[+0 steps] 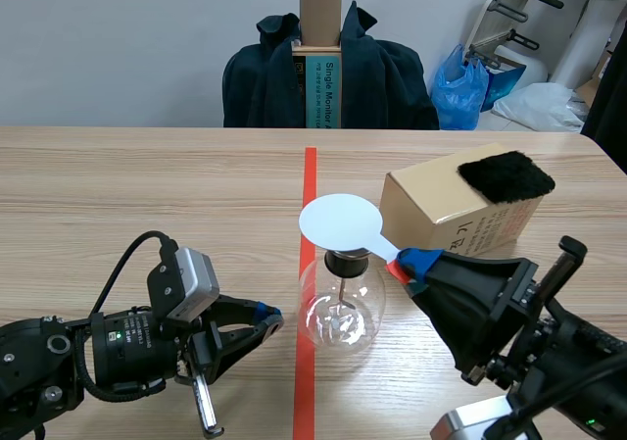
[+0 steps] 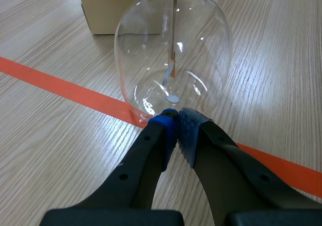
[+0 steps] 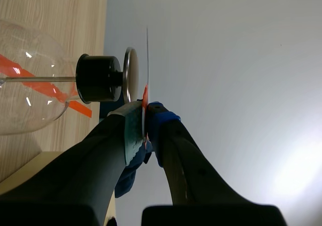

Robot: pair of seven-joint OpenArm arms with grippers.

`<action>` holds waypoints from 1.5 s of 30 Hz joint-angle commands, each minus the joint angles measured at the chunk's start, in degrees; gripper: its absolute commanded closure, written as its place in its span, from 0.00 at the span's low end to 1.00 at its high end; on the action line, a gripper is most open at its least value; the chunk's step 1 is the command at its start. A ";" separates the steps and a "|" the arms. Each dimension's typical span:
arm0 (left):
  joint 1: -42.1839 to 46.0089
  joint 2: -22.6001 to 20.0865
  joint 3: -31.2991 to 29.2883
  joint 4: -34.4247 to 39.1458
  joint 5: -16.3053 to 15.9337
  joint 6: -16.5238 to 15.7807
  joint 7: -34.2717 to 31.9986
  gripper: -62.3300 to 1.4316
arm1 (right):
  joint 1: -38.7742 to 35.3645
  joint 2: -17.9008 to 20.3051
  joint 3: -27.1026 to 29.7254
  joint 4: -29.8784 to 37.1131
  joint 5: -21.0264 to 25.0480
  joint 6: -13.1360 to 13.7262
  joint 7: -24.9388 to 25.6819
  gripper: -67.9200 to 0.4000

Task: Do the electroscope experiment.
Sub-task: 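Move the plate toward and away from the electroscope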

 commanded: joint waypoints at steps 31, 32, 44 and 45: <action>-0.33 0.26 0.15 1.29 -0.81 -0.07 -0.76 0.94 | -0.11 0.76 0.66 0.83 0.63 -0.44 -18.58 0.98; -0.33 0.26 0.15 1.29 -0.81 -0.07 -0.76 0.94 | -0.11 0.76 0.66 0.83 0.63 -0.44 -19.82 0.98; -0.33 0.26 0.15 1.29 -0.81 -0.07 -0.79 0.94 | -0.09 0.79 0.66 0.83 0.63 -0.44 -23.82 0.98; -0.33 0.26 0.15 1.29 -0.81 -0.07 -0.79 0.94 | -0.09 0.79 0.66 0.83 0.61 -0.44 -23.10 0.98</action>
